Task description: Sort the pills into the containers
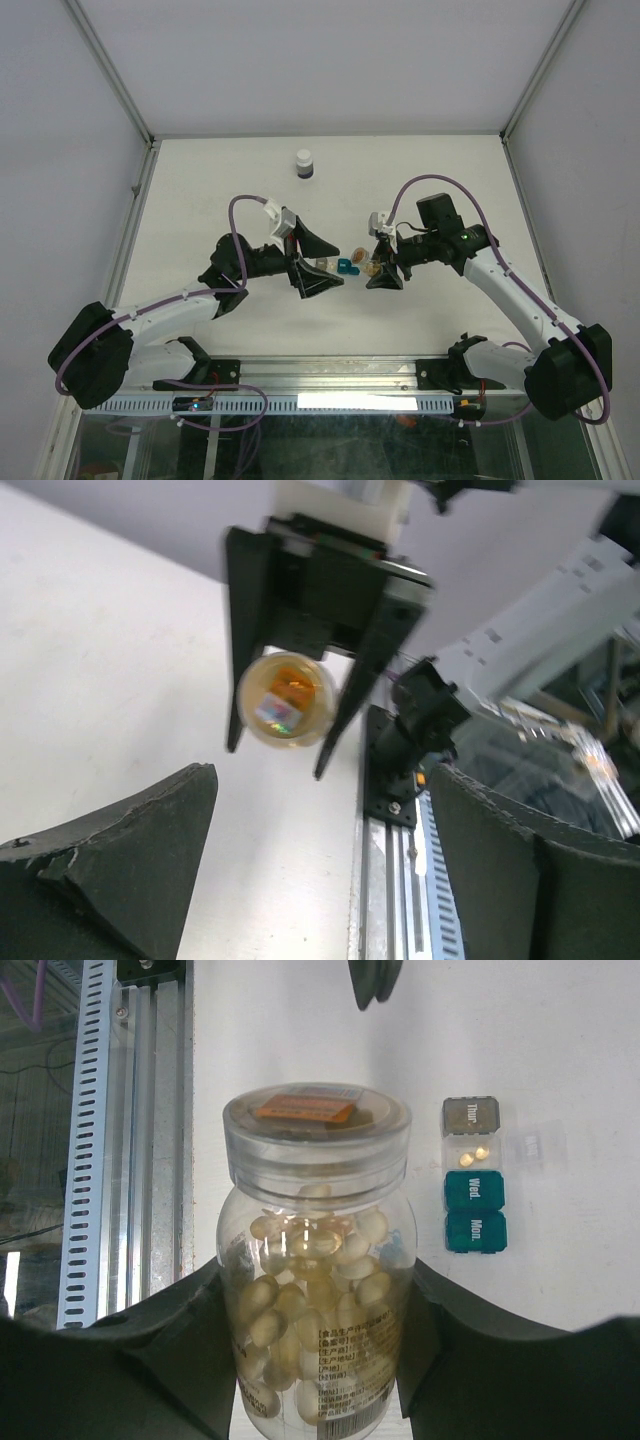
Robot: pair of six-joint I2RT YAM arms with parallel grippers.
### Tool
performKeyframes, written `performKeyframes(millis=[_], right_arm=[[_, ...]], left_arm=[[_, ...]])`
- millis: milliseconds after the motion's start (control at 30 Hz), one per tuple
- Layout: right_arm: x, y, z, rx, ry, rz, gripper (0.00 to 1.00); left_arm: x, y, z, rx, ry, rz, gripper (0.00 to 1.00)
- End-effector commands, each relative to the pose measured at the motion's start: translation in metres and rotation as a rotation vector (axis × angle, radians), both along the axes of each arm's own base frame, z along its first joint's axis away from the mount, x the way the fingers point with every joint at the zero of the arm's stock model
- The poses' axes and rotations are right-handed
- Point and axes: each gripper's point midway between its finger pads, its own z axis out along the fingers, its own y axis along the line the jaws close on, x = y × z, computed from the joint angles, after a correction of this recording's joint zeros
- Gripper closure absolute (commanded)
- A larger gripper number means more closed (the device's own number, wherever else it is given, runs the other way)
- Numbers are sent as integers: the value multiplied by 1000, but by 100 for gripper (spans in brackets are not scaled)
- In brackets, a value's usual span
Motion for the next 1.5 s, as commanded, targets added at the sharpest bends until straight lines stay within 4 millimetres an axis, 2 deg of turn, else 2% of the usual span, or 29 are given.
performKeyframes(millis=[0, 33, 133, 300, 567, 900, 1133, 1333, 1467], right_arm=[[8, 5, 22, 50, -74, 10, 100], [8, 5, 21, 49, -75, 9, 100], [9, 5, 21, 47, -72, 10, 100], [9, 5, 20, 47, -70, 9, 100], [8, 5, 21, 49, -73, 12, 100], [8, 5, 22, 51, -72, 14, 100], [7, 5, 22, 53, -72, 15, 100], [7, 5, 23, 54, -74, 15, 100], [6, 5, 24, 56, -78, 17, 100]], left_arm=[[17, -6, 16, 20, 145, 224, 13], [21, -8, 15, 55, 138, 289, 13], [17, -18, 24, 104, 127, 311, 18], [23, -27, 25, 171, 132, 344, 22], [26, -44, 27, 217, 126, 305, 31], [16, -58, 23, 236, 135, 210, 44], [10, -63, 21, 250, 128, 163, 61], [5, -66, 16, 267, 110, 117, 63], [6, -67, 15, 278, 102, 114, 56]])
